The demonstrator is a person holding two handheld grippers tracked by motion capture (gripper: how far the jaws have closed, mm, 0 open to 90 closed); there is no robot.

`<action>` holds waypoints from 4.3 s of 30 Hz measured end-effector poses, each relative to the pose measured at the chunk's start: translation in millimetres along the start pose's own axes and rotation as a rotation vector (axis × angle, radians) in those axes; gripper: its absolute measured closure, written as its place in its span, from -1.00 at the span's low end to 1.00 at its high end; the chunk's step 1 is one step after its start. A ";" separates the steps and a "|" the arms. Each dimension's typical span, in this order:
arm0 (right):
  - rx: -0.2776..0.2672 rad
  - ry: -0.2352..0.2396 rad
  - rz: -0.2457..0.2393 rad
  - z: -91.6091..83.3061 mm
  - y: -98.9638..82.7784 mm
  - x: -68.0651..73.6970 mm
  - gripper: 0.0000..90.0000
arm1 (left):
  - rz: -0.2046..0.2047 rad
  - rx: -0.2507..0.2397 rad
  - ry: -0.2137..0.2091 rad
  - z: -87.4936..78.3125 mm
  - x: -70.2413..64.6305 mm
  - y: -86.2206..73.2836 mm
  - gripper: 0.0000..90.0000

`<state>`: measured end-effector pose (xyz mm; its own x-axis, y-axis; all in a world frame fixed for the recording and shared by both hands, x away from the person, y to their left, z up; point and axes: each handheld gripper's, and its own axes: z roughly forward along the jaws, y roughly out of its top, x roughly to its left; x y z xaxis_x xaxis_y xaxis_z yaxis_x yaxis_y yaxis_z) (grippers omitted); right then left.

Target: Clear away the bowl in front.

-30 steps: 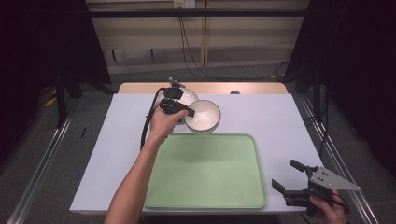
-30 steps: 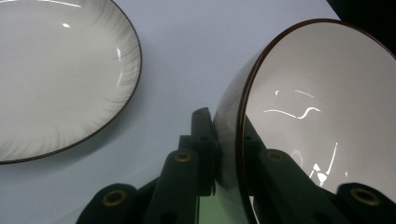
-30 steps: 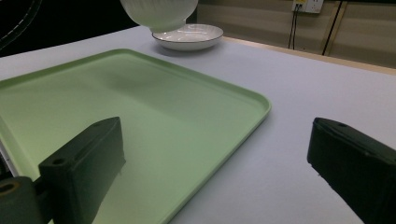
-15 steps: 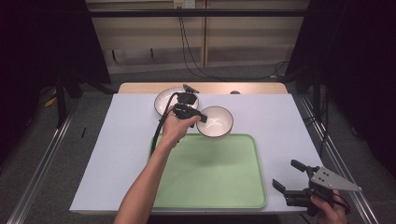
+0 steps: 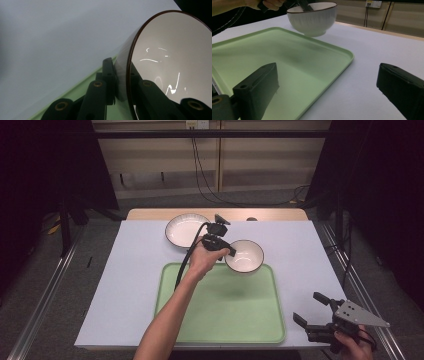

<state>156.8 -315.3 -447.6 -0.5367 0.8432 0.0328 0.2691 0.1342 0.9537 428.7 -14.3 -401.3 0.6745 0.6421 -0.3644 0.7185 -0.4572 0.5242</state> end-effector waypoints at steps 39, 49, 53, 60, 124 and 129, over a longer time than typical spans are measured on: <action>-0.001 0.002 -0.001 -1.4 -0.7 -0.5 -0.93 | -0.007 0.094 0.013 65.7 -20.2 14.7 0.84; 0.001 0.006 -0.004 -1.8 -0.6 0.0 -0.93 | -0.003 0.106 0.027 74.5 -21.9 12.4 0.84; 0.002 0.003 -0.001 -1.6 -1.0 -0.6 -0.93 | -0.025 0.090 0.032 75.7 -17.5 10.2 0.84; 0.007 0.007 -0.005 -0.4 -0.9 0.0 -0.92 | -0.008 0.094 0.035 76.1 -18.8 9.7 0.84; 0.009 0.011 -0.015 0.9 0.4 1.1 -0.93 | 0.245 -0.418 0.227 -51.4 -12.0 -73.7 -0.95; 0.013 0.010 -0.017 1.4 0.6 1.2 -0.92 | 0.261 -0.426 0.260 -63.3 -9.9 -88.5 -0.95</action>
<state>157.5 -313.4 -447.4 -0.5488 0.8357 0.0198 0.2700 0.1547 0.9504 347.7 58.8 -395.4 0.7176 0.6964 -0.0075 0.3651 -0.3669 0.8556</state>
